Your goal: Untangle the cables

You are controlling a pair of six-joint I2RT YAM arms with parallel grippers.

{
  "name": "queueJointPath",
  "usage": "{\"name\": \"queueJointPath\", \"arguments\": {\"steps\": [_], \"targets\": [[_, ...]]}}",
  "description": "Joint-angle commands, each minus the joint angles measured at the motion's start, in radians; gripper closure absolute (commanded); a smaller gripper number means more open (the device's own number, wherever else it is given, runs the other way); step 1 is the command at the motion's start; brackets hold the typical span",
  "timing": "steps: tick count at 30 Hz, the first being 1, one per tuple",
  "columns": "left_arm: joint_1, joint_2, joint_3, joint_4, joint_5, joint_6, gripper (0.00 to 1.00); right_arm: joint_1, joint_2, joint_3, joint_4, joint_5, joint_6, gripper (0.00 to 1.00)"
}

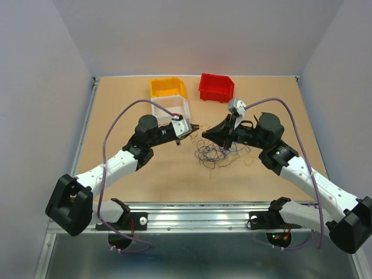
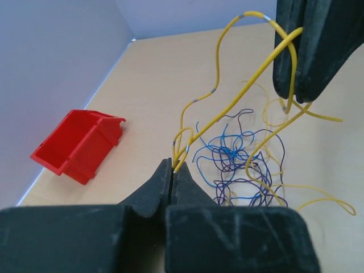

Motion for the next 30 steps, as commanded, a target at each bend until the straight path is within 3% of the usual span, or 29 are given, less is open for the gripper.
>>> {"name": "queueJointPath", "arguments": {"steps": [1,3,6,7,9,11,12,13,17,24,30], "targets": [[0.001,0.012,0.061,0.002,-0.123,-0.001,1.00,0.002,-0.049,0.042,0.028,0.026,-0.021,0.89],[0.007,0.019,0.078,0.000,-0.204,-0.021,1.00,0.003,-0.073,0.021,0.028,0.078,-0.032,0.70],[0.083,0.028,0.121,0.002,-0.270,-0.105,1.00,0.002,-0.095,0.002,0.019,0.179,-0.044,0.67],[0.155,0.031,0.137,0.002,-0.243,-0.135,1.00,0.002,-0.098,0.001,0.017,0.204,-0.045,0.66],[0.226,0.061,0.212,-0.020,-0.188,-0.224,1.00,0.002,-0.096,-0.002,0.011,0.274,-0.050,0.53],[0.310,0.087,0.306,-0.072,-0.105,-0.263,1.00,0.003,-0.081,0.001,0.006,0.326,-0.050,0.51],[0.329,0.110,0.334,-0.089,-0.080,-0.286,1.00,0.002,-0.072,0.005,0.003,0.336,-0.052,0.45],[0.340,0.120,0.382,-0.121,-0.039,-0.289,1.00,0.002,-0.054,0.007,0.003,0.342,-0.053,0.31],[0.344,0.161,0.449,-0.158,-0.030,-0.283,1.00,0.002,0.023,0.033,0.005,0.356,-0.068,0.16],[0.373,0.298,0.661,-0.281,-0.051,-0.277,1.00,0.003,0.263,0.120,0.012,0.397,-0.143,0.11],[0.389,0.309,0.804,-0.370,-0.034,-0.281,1.00,0.000,0.514,0.240,0.051,0.385,-0.177,0.10]]}}
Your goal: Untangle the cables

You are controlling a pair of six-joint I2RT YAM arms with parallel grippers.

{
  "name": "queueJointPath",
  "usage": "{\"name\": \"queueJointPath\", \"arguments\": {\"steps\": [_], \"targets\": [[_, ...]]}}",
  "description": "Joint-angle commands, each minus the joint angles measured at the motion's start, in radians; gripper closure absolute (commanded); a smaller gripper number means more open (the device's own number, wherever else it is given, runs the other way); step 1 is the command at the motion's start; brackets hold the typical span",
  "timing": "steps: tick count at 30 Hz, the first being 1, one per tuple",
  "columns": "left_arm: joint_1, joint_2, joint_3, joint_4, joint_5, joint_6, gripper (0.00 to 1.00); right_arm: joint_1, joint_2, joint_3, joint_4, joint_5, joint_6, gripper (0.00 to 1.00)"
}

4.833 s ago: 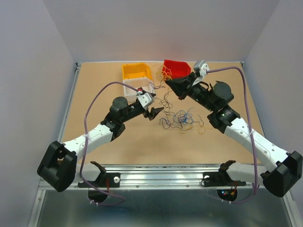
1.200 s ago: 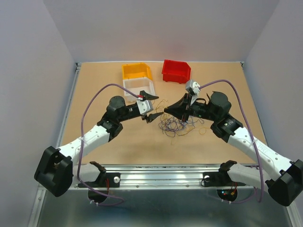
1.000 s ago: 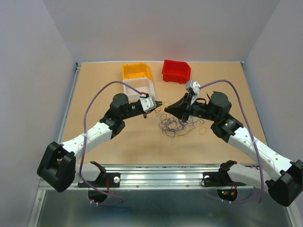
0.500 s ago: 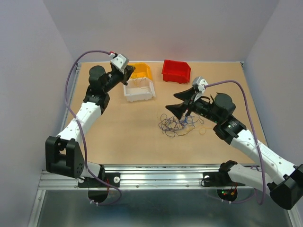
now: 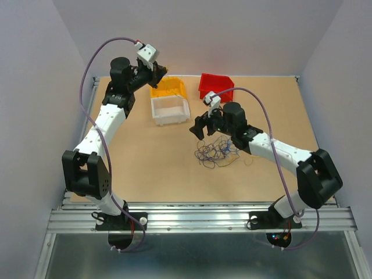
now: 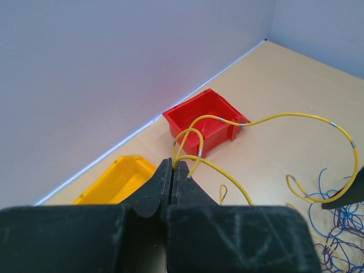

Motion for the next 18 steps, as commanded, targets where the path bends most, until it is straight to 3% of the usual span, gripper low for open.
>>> {"name": "queueJointPath", "arguments": {"steps": [1,5,8,14,17,18], "targets": [[0.013,-0.041,0.125,-0.046,0.028,-0.016,1.00,0.002,0.114,0.135,0.050,-0.017,-0.037,0.10],[0.042,-0.006,0.286,-0.112,0.057,-0.063,1.00,0.002,0.238,0.256,-0.089,-0.106,-0.052,0.11],[0.064,0.014,0.390,-0.154,0.055,-0.100,1.00,0.003,0.274,0.305,-0.166,-0.078,-0.047,0.20],[0.113,0.074,0.513,-0.236,-0.037,-0.111,1.00,0.002,0.194,0.267,-0.243,-0.121,-0.046,0.21],[0.154,0.109,0.545,-0.238,0.001,-0.142,1.00,0.002,0.122,0.218,-0.254,-0.167,-0.066,0.45],[0.162,0.122,0.558,-0.237,0.012,-0.178,1.00,0.002,0.110,0.211,-0.261,-0.172,-0.070,0.67]]}}
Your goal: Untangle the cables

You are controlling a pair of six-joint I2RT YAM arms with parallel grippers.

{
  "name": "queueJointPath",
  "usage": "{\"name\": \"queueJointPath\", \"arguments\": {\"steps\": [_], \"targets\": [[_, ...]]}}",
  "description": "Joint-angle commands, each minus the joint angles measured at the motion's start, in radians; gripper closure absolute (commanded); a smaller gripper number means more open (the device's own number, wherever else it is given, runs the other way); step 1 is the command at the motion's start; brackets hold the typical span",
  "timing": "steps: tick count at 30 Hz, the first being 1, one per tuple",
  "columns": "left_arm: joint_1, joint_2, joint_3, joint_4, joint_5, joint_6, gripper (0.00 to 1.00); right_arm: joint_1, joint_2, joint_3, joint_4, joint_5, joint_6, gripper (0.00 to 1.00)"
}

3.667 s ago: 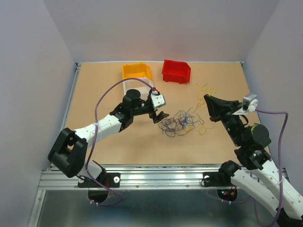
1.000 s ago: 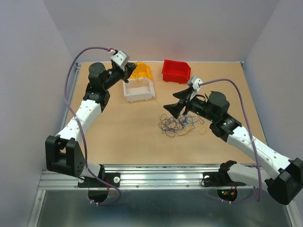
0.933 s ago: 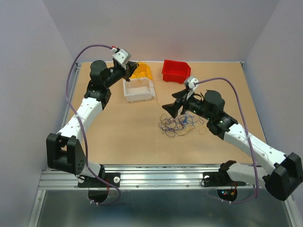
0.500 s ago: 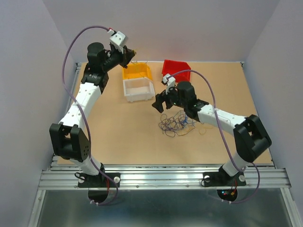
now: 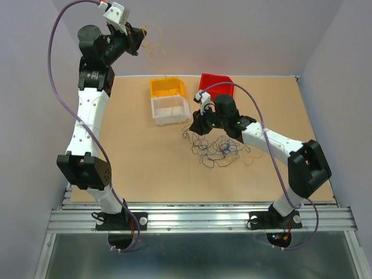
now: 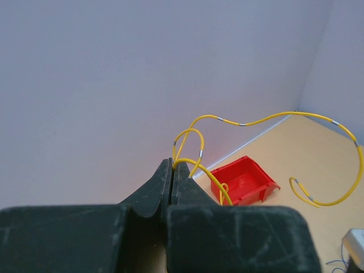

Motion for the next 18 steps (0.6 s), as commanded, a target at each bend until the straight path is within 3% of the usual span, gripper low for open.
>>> {"name": "queueJointPath", "arguments": {"steps": [1,2,3,5,6,8,9,12,18], "targets": [[0.044,0.050,0.048,-0.028,0.036,-0.082,1.00,0.002,-0.118,-0.034,-0.024,-0.072,-0.034,0.80],[0.047,0.059,0.053,-0.026,0.041,-0.089,1.00,0.002,-0.123,-0.037,-0.034,-0.071,-0.039,0.93],[0.049,0.062,0.054,-0.023,0.038,-0.090,1.00,0.002,-0.127,-0.040,-0.034,-0.069,-0.043,0.97],[0.053,0.070,0.054,-0.015,0.042,-0.095,1.00,0.004,-0.138,-0.044,-0.034,-0.070,-0.049,0.95],[0.056,0.071,0.054,-0.012,0.047,-0.098,1.00,0.004,-0.140,-0.044,-0.032,-0.072,-0.049,0.80],[0.058,0.073,0.054,-0.012,0.064,-0.105,1.00,0.002,-0.135,-0.041,-0.032,-0.066,-0.057,0.33],[0.058,0.068,0.053,-0.012,0.069,-0.107,1.00,0.002,-0.128,-0.038,-0.032,-0.061,-0.062,0.27],[0.056,0.062,0.043,-0.006,0.078,-0.113,1.00,0.004,-0.080,-0.012,-0.028,-0.063,-0.098,0.25],[0.056,0.033,0.020,-0.001,0.088,-0.118,1.00,0.005,0.094,0.083,0.052,-0.058,-0.135,0.30]]}}
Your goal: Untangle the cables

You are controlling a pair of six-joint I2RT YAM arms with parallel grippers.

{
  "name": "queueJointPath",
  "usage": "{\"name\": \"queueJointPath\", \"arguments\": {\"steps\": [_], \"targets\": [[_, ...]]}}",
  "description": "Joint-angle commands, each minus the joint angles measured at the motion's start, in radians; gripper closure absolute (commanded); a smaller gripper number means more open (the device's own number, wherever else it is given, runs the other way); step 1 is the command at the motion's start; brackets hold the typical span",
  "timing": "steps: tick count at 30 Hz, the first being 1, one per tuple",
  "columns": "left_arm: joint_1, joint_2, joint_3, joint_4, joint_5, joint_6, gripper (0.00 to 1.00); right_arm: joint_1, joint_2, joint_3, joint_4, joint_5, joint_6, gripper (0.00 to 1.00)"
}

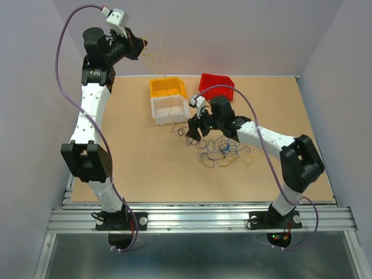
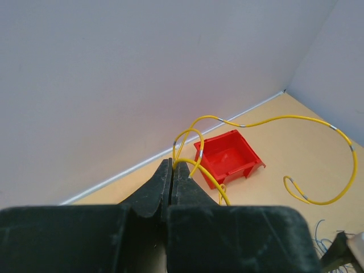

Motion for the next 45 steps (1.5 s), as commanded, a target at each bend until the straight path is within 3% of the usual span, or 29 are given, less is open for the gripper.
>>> {"name": "queueJointPath", "arguments": {"steps": [1,12,18,20,21,23,29,34,39,45], "targets": [[0.000,-0.083,0.007,0.054,0.037,-0.016,1.00,0.008,0.125,0.100,0.080,-0.005,-0.036,0.31],[0.000,-0.148,-0.067,0.080,0.071,-0.033,1.00,0.046,0.250,0.107,0.447,0.030,0.056,0.30],[0.000,-0.183,-0.105,0.088,0.086,-0.035,1.00,0.062,0.335,0.175,0.450,0.042,0.061,0.35],[0.000,-0.192,-0.111,0.088,0.085,-0.030,1.00,0.066,0.355,0.196,0.439,0.042,0.058,0.49],[0.000,-0.201,-0.116,0.088,0.083,-0.027,1.00,0.066,0.369,0.215,0.421,0.036,0.058,0.81],[0.000,-0.207,-0.123,0.091,0.080,-0.024,1.00,0.066,0.370,0.224,0.406,0.027,0.058,0.99],[0.000,-0.212,-0.185,0.106,0.080,-0.001,1.00,0.066,0.216,0.126,0.403,-0.088,0.096,1.00],[-0.004,-0.201,-0.350,0.212,0.098,-0.007,1.00,0.066,0.059,0.072,0.346,-0.238,0.208,0.99],[-0.041,-0.195,-0.542,0.342,0.111,-0.003,1.00,0.066,-0.073,0.018,0.347,-0.212,0.280,1.00],[-0.092,-0.175,-0.685,0.443,0.101,0.013,1.00,0.060,-0.072,0.029,0.379,-0.204,0.334,1.00]]}}
